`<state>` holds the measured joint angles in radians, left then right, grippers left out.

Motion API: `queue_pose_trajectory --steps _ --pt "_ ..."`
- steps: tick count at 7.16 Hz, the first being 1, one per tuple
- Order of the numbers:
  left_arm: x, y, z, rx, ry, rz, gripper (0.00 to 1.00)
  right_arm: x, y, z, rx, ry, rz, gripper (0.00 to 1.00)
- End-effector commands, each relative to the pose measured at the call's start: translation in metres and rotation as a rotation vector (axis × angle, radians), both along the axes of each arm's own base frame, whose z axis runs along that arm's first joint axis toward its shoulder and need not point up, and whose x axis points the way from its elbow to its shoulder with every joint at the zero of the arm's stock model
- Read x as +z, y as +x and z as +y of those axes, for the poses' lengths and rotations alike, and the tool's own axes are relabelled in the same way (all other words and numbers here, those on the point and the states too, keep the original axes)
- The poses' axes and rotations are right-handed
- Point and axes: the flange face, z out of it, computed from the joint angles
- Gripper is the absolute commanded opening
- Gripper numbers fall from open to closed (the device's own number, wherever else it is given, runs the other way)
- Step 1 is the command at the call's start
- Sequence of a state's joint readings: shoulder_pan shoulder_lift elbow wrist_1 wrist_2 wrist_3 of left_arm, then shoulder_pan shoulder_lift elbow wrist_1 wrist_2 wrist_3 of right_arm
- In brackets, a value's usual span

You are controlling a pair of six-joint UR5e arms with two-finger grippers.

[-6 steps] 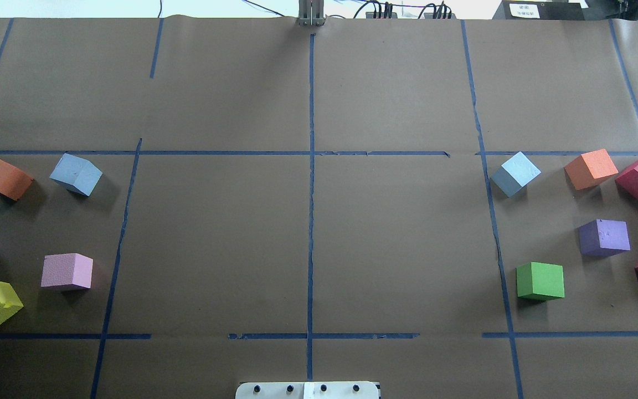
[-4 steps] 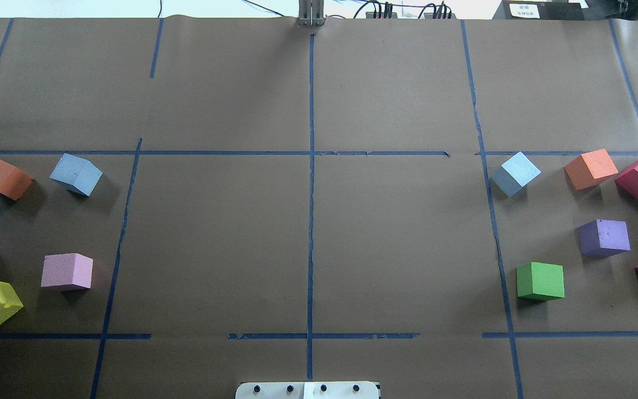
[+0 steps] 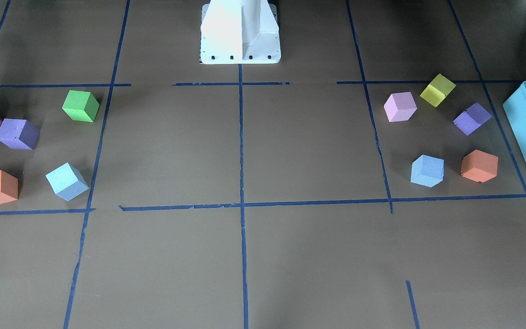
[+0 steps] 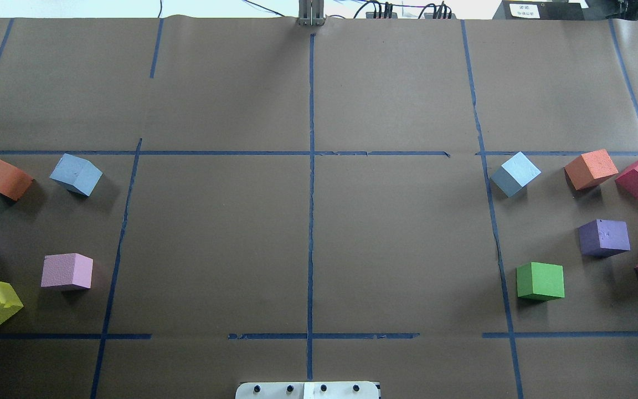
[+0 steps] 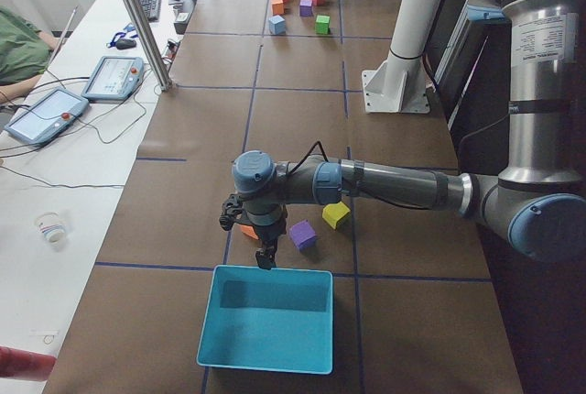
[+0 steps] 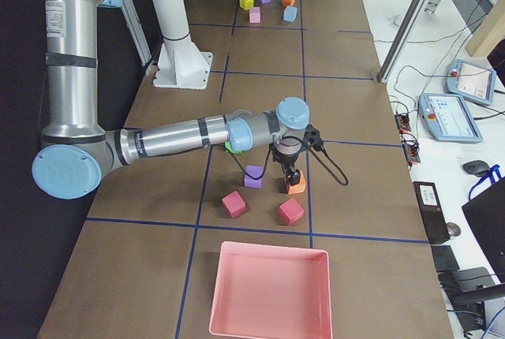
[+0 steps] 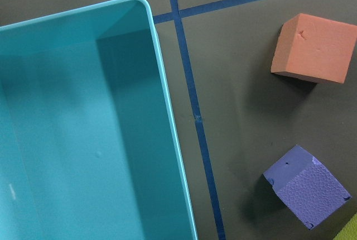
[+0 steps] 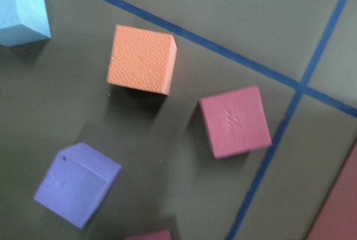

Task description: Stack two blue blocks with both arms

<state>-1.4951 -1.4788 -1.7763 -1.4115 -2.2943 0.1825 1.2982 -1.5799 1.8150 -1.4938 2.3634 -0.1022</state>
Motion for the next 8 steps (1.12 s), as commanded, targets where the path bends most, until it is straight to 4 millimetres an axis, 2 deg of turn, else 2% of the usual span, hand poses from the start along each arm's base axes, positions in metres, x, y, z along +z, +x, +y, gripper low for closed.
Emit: queue_pose_trajectory --steps 1,2,3,5,7,8 --pt "0.0 0.0 0.0 0.001 0.0 0.0 1.0 -0.075 -0.112 -0.026 -0.042 0.024 -0.05 1.0" --pt "0.0 0.0 0.0 0.0 0.0 -0.001 1.0 -0.098 -0.155 -0.033 -0.002 0.021 -0.008 1.0" --pt "0.0 0.0 0.0 0.001 0.0 -0.001 1.0 -0.094 -0.197 -0.024 0.013 0.015 0.028 1.0" --pt "0.001 0.0 0.001 0.0 -0.004 -0.001 1.0 -0.053 -0.211 -0.033 0.008 0.019 0.029 1.0" --pt "0.001 0.0 0.001 -0.002 -0.004 -0.001 1.0 -0.036 -0.218 -0.032 -0.003 -0.003 0.045 1.0" --pt "0.001 0.0 0.001 -0.002 -0.004 -0.001 1.0 -0.028 -0.23 -0.029 -0.022 -0.013 0.057 1.0"
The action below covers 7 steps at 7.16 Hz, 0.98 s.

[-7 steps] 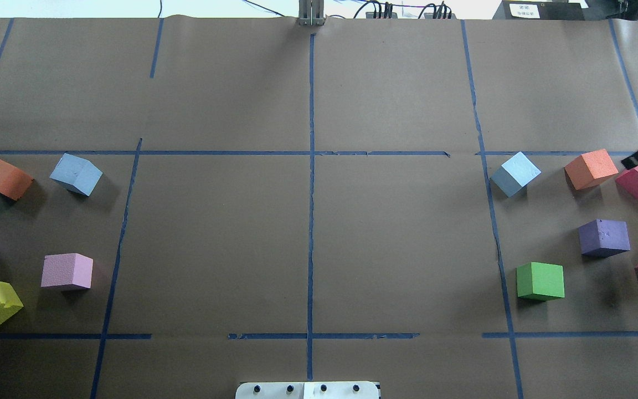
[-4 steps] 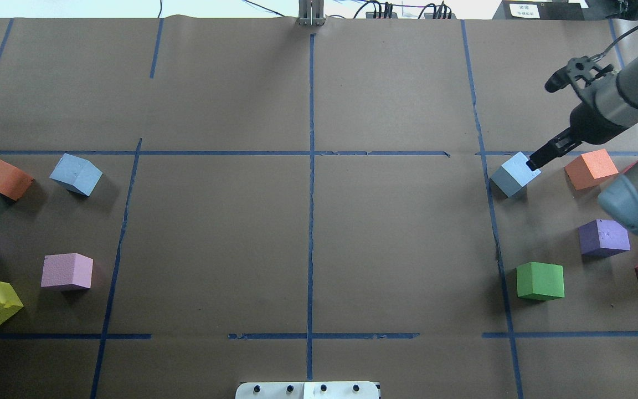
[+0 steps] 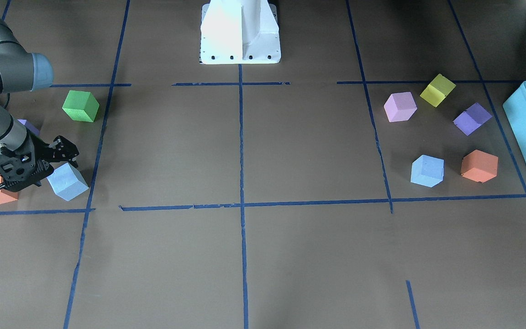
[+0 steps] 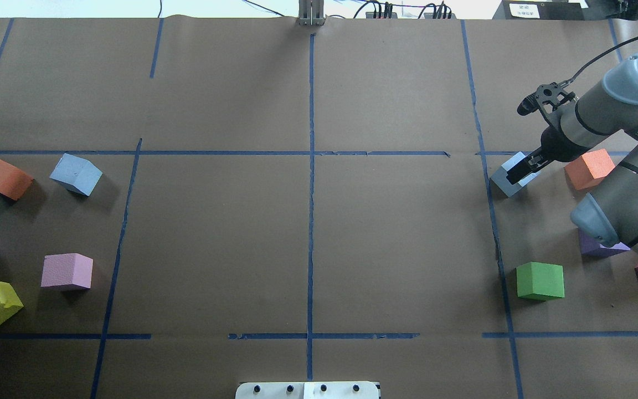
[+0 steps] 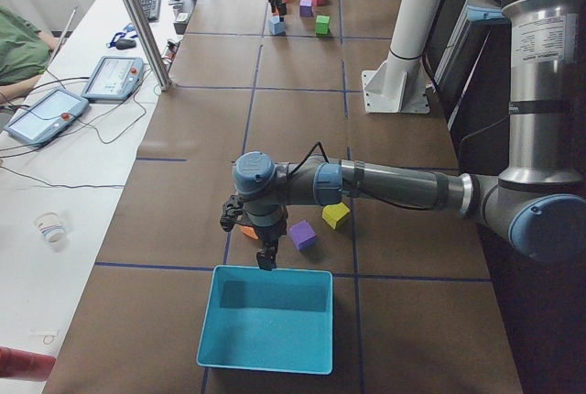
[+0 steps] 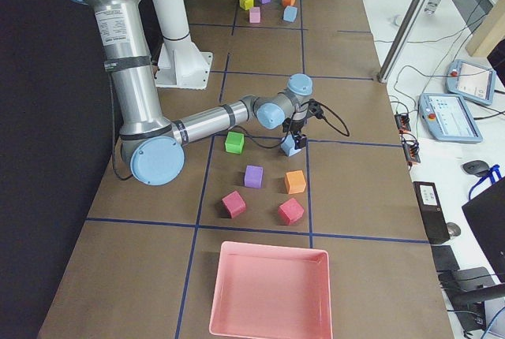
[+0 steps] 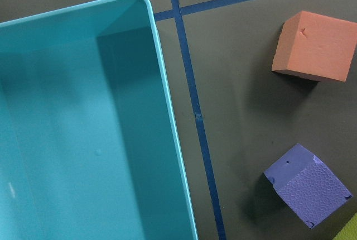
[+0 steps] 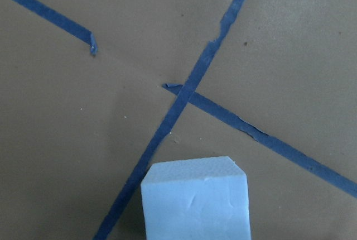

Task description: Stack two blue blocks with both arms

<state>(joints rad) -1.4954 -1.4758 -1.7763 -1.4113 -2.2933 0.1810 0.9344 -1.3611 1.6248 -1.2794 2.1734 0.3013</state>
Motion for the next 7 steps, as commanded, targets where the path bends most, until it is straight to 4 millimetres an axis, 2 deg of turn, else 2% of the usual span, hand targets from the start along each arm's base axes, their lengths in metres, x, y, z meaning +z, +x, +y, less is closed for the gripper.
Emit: queue_pose_trajectory --steps 1,2,3,4,6,7 --pt "0.0 0.001 0.0 0.001 0.0 0.0 1.0 0.015 -0.02 0.005 -0.029 -0.018 0.02 1.0" --pt "0.0 0.001 0.0 0.001 0.0 0.001 1.0 0.019 -0.028 -0.001 -0.033 -0.031 0.027 0.92" --pt "0.0 0.001 0.0 0.001 0.001 0.002 1.0 0.021 -0.032 -0.005 -0.033 -0.039 0.031 0.59" --pt "0.0 0.001 0.0 0.001 0.0 0.002 1.0 0.018 -0.033 -0.006 -0.028 -0.041 0.027 0.33" --pt "0.0 0.001 0.0 0.001 0.0 0.002 1.0 -0.034 -0.048 -0.026 0.159 -0.192 -0.026 0.24" --pt "0.0 0.001 0.0 0.001 0.0 0.002 1.0 -0.073 -0.069 -0.031 0.261 -0.289 -0.066 0.21"
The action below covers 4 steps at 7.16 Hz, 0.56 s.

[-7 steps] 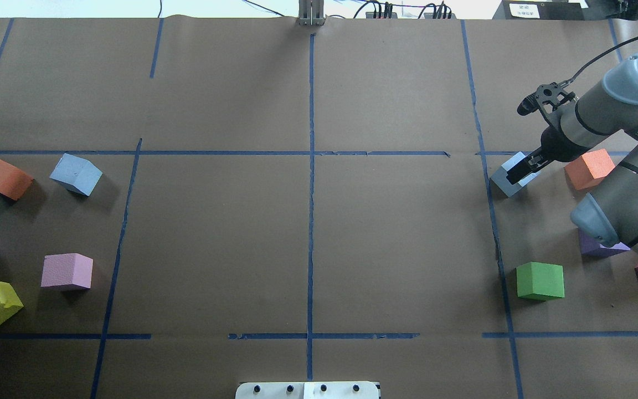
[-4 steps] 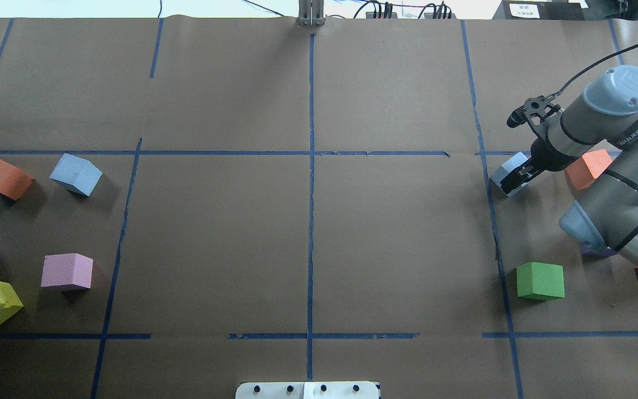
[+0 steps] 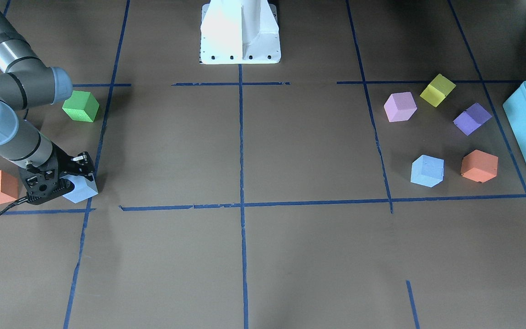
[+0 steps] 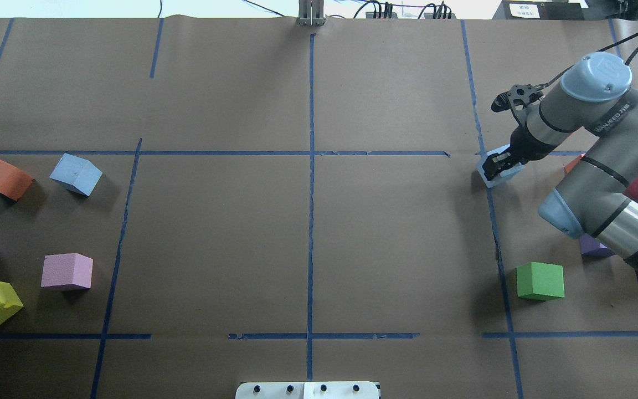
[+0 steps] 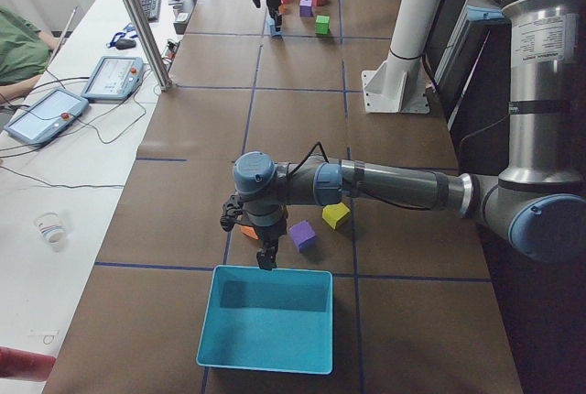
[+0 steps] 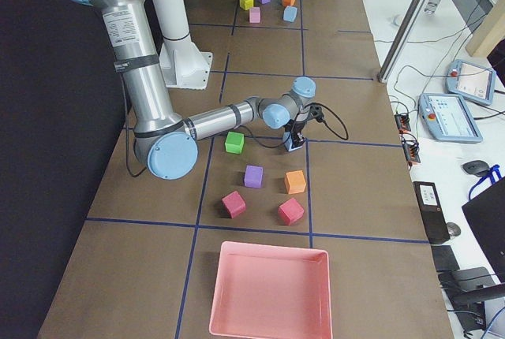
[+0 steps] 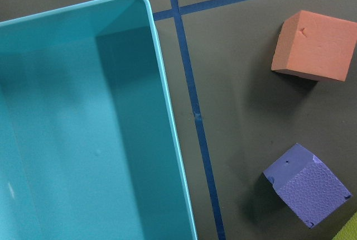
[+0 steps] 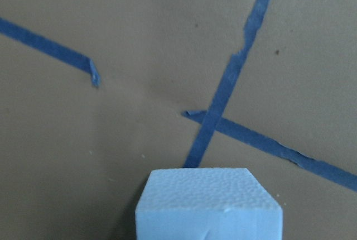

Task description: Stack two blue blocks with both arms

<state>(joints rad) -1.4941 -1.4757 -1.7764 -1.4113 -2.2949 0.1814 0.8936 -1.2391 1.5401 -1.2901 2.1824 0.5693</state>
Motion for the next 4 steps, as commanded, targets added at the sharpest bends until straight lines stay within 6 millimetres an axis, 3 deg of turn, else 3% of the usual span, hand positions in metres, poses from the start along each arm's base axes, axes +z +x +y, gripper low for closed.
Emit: queue_pose_trajectory --steps 1,3,4 --pt "0.0 0.0 0.0 0.0 0.0 0.0 1.0 -0.088 -0.06 -0.002 0.179 -0.2 -0.066 0.21" --pt "-0.001 0.0 0.0 0.0 0.001 0.002 1.0 -0.197 -0.14 0.013 0.259 -0.315 -0.062 0.22" --pt "-0.001 0.0 0.0 0.0 0.003 0.0 1.0 -0.239 -0.193 0.025 0.314 -0.345 -0.047 0.22"
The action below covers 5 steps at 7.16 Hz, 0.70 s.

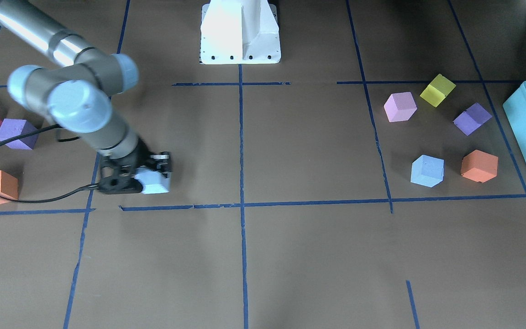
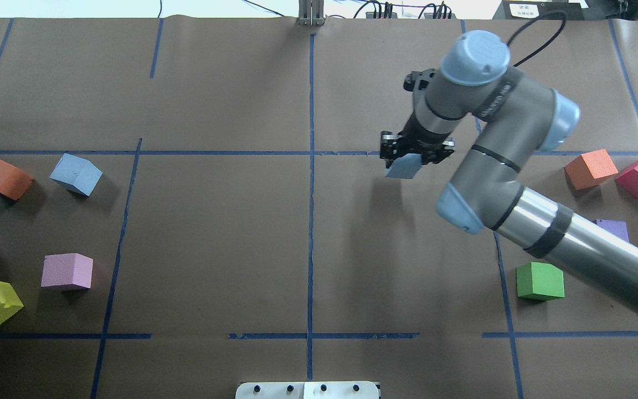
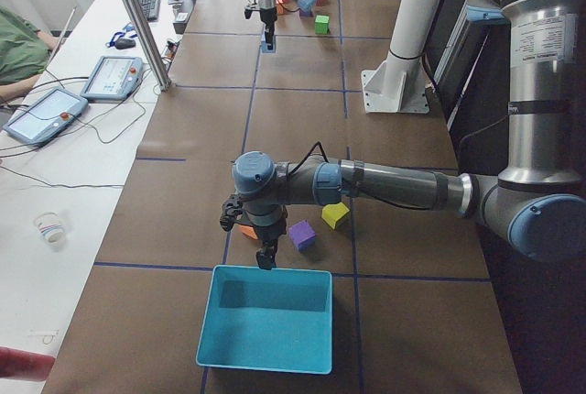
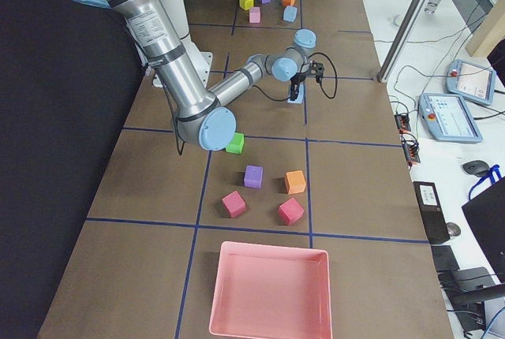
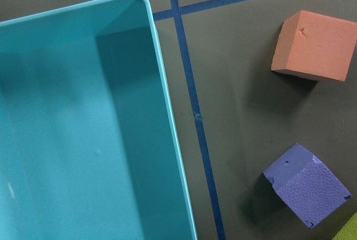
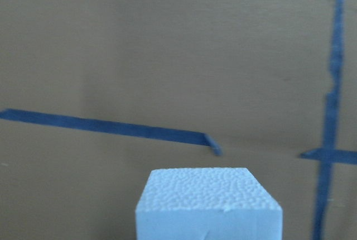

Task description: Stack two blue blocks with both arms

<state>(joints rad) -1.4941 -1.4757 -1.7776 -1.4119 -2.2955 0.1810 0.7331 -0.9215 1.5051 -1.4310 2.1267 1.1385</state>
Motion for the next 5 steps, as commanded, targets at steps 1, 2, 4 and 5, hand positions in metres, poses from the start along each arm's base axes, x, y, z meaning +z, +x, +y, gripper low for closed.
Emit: queue_pose_trajectory --steps 1,2,4,5 --pt "0.0 0.0 0.0 0.0 0.001 -0.001 1.0 -0.087 -0.109 0.019 0.099 -0.07 0.047 0.23" --pt "0.001 0.0 0.0 0.0 0.0 -0.001 1.0 -0.103 -0.146 0.02 0.109 -0.083 0.081 0.24" --pt "0.001 0.0 0.0 0.0 -0.002 -0.001 1.0 -0.101 -0.173 0.039 0.097 -0.057 0.109 0.34" --pt "0.001 0.0 0.0 0.0 -0.002 -0.001 1.0 -0.098 -0.174 0.04 0.093 -0.05 0.117 0.84"
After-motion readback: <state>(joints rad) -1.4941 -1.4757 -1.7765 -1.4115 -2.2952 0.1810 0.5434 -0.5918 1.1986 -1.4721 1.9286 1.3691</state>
